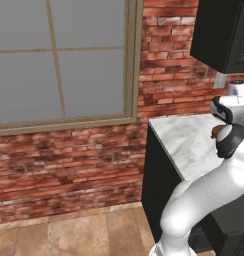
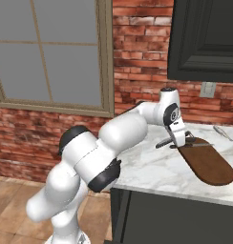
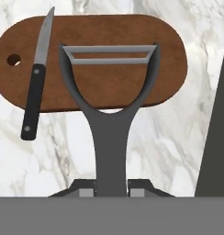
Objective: Open the drawer on the right and place the cutting tools on the cutting board.
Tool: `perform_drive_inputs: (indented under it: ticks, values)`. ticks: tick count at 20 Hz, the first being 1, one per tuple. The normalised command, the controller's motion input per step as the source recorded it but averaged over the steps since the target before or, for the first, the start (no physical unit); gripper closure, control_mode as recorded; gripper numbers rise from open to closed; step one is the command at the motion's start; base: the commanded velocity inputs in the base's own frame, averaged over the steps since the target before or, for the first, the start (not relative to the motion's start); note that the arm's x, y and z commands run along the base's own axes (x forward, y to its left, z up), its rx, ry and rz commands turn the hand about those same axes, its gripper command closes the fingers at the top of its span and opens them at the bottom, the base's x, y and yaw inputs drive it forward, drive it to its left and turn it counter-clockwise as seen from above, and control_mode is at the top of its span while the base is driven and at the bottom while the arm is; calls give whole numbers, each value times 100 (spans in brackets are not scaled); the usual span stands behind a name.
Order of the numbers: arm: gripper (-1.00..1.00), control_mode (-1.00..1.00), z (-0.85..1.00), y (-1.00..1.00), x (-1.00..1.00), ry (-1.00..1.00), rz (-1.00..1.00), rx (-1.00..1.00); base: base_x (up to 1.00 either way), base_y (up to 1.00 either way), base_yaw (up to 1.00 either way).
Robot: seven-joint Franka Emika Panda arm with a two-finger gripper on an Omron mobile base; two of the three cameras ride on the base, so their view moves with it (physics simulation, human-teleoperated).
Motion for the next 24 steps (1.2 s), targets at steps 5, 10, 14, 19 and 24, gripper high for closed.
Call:
perform_drive_inputs:
  ticks: [5, 10, 14, 19, 24]
  values:
    - [100, -100, 0, 0, 22, 0, 0, 0, 0, 0, 0]
    - [100, -100, 0, 0, 17, 0, 0, 0, 0, 0, 0]
    - [100, -100, 0, 0, 17, 0, 0, 1, 0, 0, 0]
    - [100, -100, 0, 0, 22, 0, 0, 1, 0, 0, 0]
    - [100, -100, -5, 0, 28, 2, 0, 1, 0, 0, 0]
